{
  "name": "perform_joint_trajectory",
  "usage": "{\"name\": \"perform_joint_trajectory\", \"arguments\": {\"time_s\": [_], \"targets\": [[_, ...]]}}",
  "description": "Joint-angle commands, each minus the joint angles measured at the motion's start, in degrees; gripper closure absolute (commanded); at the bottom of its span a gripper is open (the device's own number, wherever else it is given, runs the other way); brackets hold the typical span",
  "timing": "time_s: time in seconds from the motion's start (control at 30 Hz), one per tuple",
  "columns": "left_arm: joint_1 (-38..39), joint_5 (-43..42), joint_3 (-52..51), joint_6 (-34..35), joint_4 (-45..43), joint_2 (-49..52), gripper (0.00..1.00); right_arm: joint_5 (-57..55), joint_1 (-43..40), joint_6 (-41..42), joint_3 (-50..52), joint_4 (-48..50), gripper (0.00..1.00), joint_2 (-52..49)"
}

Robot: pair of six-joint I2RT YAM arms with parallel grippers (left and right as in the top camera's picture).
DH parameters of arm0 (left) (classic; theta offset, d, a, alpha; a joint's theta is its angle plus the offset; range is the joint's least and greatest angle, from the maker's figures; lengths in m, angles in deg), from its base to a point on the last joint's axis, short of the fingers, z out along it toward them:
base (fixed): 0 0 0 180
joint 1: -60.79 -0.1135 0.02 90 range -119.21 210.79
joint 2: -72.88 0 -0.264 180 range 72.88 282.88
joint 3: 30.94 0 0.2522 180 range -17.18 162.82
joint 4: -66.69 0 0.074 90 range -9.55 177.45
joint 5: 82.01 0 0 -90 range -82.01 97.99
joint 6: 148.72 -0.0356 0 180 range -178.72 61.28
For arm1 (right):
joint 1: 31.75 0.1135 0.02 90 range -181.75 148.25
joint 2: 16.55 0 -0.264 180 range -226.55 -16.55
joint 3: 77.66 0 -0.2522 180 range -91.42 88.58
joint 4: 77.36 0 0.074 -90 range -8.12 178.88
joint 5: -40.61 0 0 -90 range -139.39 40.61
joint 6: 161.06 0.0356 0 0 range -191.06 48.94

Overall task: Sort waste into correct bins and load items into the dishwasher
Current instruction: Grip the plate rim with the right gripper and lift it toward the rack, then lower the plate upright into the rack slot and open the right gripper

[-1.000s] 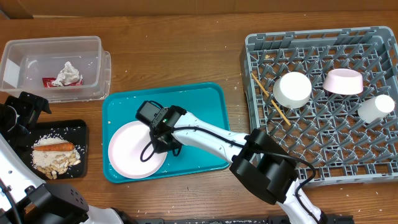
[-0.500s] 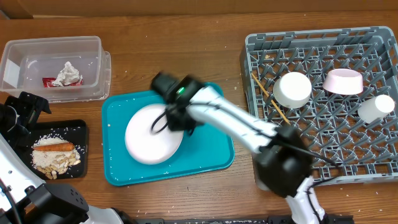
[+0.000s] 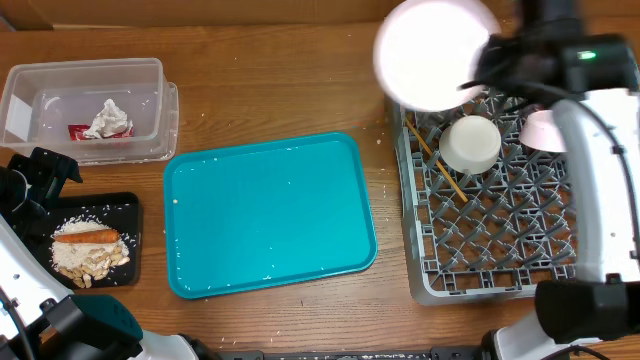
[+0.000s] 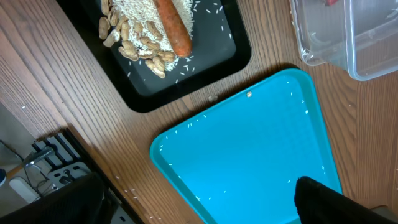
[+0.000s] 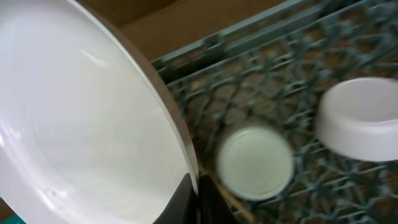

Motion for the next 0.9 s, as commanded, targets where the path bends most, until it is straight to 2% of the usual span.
{"name": "perform_joint_trajectory", "arguments": {"time_s": [0.0,0.17,0.3,0.43,0.87], "targets": [[-0.02,-0.22,-0.22,0.35,0.02,-1.16,0.0,-6.03,-3.34,-3.45,-0.96,1.27,0.96,-0.31],[-0.02,-0.22,-0.22,0.35,0.0,-1.16,0.0,-21.84,-4.72,-3.37,-0.96,4.04,0.96,-1.86],[-0.02,-0.22,-0.22,0.35,0.02,-1.16,0.0,-29.46,-4.72,-3.43,-0.96,8.66,0.96,-2.14],[-0.02,-0.22,-0.22,0.35,0.0,-1.16,0.0,-32.28,-4.72,-6.03,-0.9,11.02,0.96,-2.75],[-0.02,-0.22,-0.2,0.35,0.02,-1.16,0.0,-42.25,-4.72,-6.67,6.32,18.73,0.96,-6.12]]}}
